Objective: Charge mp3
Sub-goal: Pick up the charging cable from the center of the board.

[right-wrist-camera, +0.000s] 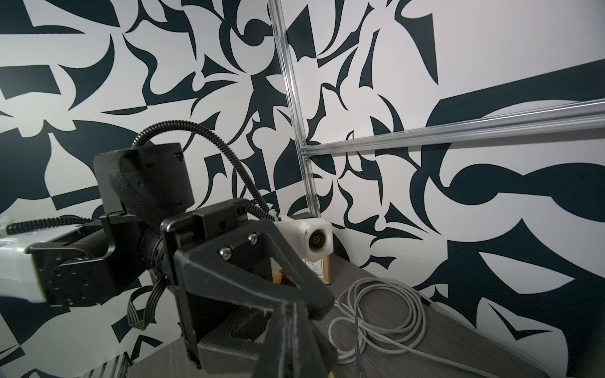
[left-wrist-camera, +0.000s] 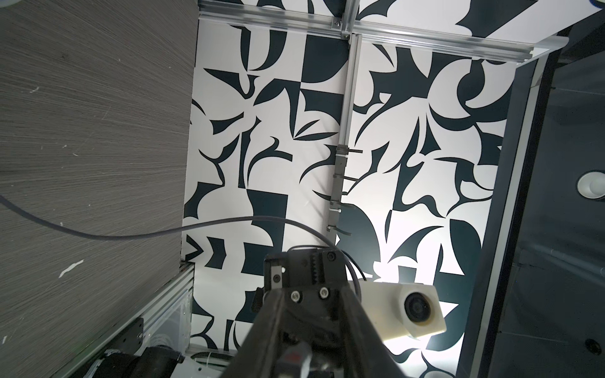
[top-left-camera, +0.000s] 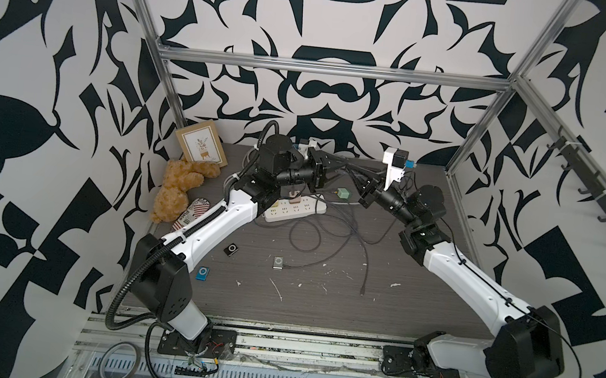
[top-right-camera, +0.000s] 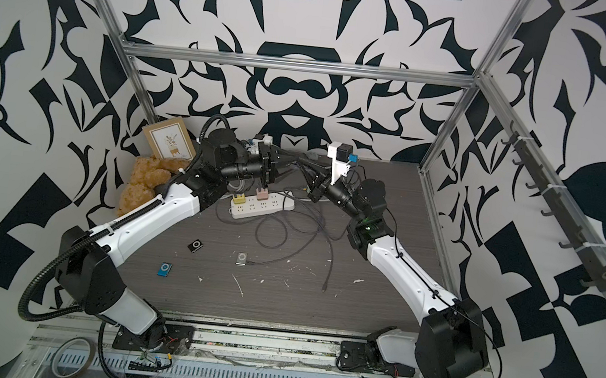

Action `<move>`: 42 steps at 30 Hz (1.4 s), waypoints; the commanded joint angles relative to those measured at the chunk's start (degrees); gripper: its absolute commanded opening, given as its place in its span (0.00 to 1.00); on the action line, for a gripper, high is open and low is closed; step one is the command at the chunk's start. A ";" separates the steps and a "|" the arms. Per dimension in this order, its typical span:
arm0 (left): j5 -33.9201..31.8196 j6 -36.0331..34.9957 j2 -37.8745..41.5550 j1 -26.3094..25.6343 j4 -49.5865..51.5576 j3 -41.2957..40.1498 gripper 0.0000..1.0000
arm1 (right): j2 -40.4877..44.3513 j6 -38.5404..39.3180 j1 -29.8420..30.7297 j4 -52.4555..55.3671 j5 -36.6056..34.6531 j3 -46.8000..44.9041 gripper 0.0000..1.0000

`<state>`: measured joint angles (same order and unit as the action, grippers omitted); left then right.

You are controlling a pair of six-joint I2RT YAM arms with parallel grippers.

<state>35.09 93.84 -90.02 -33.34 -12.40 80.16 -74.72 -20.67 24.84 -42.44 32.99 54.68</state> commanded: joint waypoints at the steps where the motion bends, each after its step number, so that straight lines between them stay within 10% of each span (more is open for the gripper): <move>1: 1.25 1.25 -1.36 -0.13 -1.25 0.70 0.27 | 0.53 1.64 0.54 -3.05 -0.30 -0.53 0.00; 9: 1.43 1.28 -2.12 -0.13 -1.70 0.65 0.01 | 1.23 2.86 0.75 -1.08 -0.08 -0.57 0.00; 15: -2.48 -2.97 -1.53 -0.01 -3.30 1.04 0.00 | 3.15 -4.74 1.07 -0.68 -5.54 -1.22 0.03; 19: -7.97 -11.98 -1.32 0.17 -6.52 1.73 0.00 | 5.32 -24.04 1.04 6.62 -17.15 -0.49 0.36; 26: -18.15 -37.40 -0.82 -0.54 -22.72 -2.72 0.00 | 2.09 -67.60 2.65 -4.88 -21.60 -6.13 0.42; 42: -15.58 -42.31 -5.35 -1.40 -35.76 -5.42 0.00 | -9.80 -79.60 3.95 -17.58 -21.39 0.44 0.42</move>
<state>19.22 53.71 -95.44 -34.59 -43.90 75.55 -84.16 -97.47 28.40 -52.75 12.56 51.62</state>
